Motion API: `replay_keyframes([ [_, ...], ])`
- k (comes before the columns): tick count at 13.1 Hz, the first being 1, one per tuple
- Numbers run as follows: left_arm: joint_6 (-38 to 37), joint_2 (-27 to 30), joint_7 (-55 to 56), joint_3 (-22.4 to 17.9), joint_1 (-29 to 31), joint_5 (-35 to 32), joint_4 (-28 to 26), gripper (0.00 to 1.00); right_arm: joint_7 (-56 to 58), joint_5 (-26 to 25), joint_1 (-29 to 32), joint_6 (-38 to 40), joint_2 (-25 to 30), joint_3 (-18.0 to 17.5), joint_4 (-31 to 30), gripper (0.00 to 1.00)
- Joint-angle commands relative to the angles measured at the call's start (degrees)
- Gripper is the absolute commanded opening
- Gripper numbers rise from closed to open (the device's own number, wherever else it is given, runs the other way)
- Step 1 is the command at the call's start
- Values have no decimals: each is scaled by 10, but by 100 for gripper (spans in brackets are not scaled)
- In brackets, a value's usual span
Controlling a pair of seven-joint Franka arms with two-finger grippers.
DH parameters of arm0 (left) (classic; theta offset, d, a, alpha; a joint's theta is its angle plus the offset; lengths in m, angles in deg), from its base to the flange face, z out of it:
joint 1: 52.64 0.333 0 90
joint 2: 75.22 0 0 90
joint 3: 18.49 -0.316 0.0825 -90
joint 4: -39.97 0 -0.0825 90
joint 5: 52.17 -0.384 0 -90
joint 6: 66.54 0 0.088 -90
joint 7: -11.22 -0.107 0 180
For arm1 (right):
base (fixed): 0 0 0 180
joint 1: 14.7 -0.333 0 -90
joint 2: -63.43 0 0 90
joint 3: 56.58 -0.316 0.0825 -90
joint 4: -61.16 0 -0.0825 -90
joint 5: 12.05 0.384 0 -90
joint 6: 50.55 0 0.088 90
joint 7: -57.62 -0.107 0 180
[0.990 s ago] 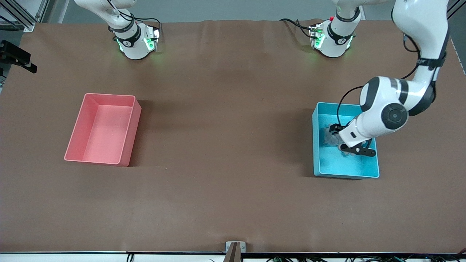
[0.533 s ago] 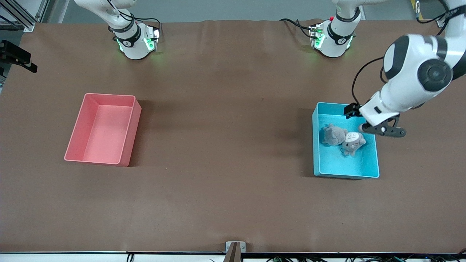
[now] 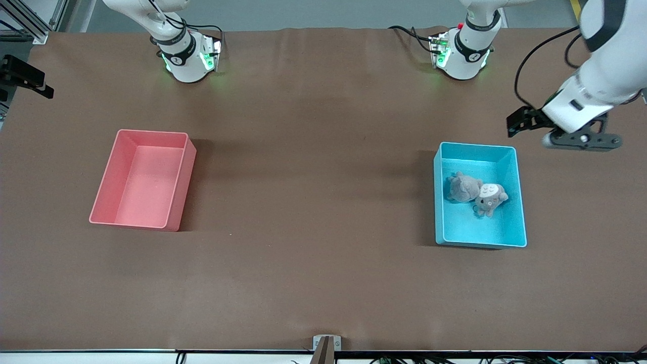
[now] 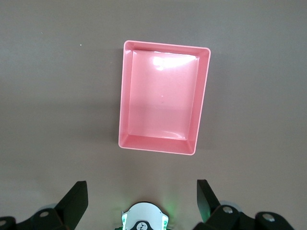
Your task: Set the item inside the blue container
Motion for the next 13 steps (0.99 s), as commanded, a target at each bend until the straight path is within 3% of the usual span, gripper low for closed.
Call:
replay_keyframes([
  [1,-75,-14,1,2,16,8,93,100,-9,6,0,-3,13,-1,-13,100],
  [3,-105,-13,-14,3,52,11,117,100,-10,8,0,-4,13,-1,-13,100],
  [13,-98,-37,-12,12,59,-1,145,100,-8,13,0,-8,13,-1,-13,100],
])
